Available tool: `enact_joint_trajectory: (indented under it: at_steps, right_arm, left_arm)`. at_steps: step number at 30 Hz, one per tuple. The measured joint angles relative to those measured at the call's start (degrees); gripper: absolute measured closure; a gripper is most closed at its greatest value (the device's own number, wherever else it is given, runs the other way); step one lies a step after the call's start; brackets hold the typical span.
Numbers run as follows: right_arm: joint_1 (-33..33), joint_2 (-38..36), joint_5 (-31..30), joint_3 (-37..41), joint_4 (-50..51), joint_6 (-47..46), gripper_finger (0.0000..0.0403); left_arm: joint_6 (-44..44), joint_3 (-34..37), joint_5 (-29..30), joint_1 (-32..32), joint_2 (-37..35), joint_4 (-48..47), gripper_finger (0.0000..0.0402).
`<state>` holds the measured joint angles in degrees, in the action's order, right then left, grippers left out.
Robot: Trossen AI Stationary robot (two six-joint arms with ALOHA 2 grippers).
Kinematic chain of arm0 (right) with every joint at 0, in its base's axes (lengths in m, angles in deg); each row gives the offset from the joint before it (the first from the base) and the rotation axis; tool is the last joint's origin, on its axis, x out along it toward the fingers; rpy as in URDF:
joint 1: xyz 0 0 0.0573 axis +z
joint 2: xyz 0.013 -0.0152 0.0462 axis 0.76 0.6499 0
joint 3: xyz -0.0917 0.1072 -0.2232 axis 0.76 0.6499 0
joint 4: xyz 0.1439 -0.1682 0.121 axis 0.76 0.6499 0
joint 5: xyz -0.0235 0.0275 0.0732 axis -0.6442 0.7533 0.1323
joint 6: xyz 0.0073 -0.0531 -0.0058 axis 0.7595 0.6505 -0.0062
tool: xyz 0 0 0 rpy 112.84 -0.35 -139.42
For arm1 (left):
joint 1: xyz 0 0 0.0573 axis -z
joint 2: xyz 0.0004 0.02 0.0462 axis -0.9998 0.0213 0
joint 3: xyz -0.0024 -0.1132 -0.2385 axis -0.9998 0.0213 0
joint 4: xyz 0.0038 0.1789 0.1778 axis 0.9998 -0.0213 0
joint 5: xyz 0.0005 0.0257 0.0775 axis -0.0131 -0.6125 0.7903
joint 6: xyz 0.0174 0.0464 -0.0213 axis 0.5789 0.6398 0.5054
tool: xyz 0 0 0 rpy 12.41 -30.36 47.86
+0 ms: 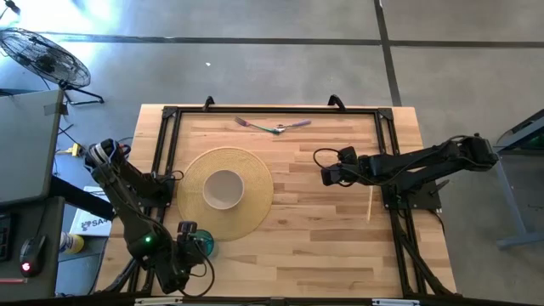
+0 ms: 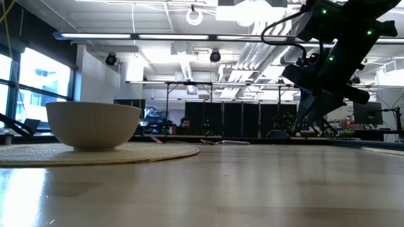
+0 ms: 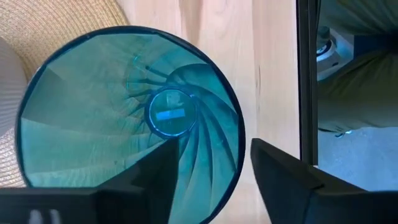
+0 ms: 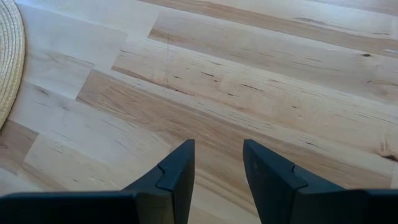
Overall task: Pick & Place Utensil
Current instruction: Put the cup on the brown mat
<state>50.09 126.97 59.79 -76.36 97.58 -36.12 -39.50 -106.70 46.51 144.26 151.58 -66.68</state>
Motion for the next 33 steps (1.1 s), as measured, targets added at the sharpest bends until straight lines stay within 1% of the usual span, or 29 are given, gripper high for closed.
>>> enact_joint_trajectory:
  at_steps: [3, 6, 11, 15, 18, 21, 26, 31, 33]
  right_arm:
    - [0.0, 0.0, 0.0, 0.0, -0.1, 0.0, 0.0273]
    - [0.0, 0.0, 0.0, 0.0, -0.5, 0.0, 0.0273]
    - [0.0, 0.0, 0.1, 0.0, -1.3, 0.0, 0.0273]
    - [0.0, 0.0, 0.1, 0.0, -1.3, 0.1, 0.0273]
    - [0.0, 0.0, 0.1, 0.0, -1.3, 0.2, 0.0273]
    - [0.0, 0.0, 0.0, 0.0, -1.3, 0.2, 0.0273]
    - [0.0, 0.0, -0.1, 0.0, -1.3, 0.9, 0.0273]
    - [0.0, 0.0, 0.0, 0.0, -1.3, 1.1, 0.0273]
    - [0.0, 0.0, 0.2, 0.0, -1.3, 1.1, 0.0273]
  left_arm:
    - [0.6, 0.0, -0.1, 0.0, -0.7, 0.0, 0.0182]
    - [1.0, -0.6, 1.0, 0.0, -1.5, -0.2, 0.0169]
    - [2.9, -2.9, 2.6, 0.0, -2.7, -0.8, 0.0167]
    - [2.4, -6.1, 3.1, 0.0, -2.9, -7.3, 0.0167]
    - [0.0, -8.3, 3.0, 0.0, -2.9, -13.4, 0.0167]
    - [-3.4, -9.8, 1.3, 0.0, -2.9, -18.9, 0.0167]
    - [-8.3, -9.8, -2.7, 0.6, -2.9, -23.7, 0.0167]
    - [-13.5, -9.5, -2.7, 4.4, -2.9, -26.5, 0.0167]
    - [-16.7, -8.7, -1.0, 6.5, -2.9, -26.7, 0.0167]
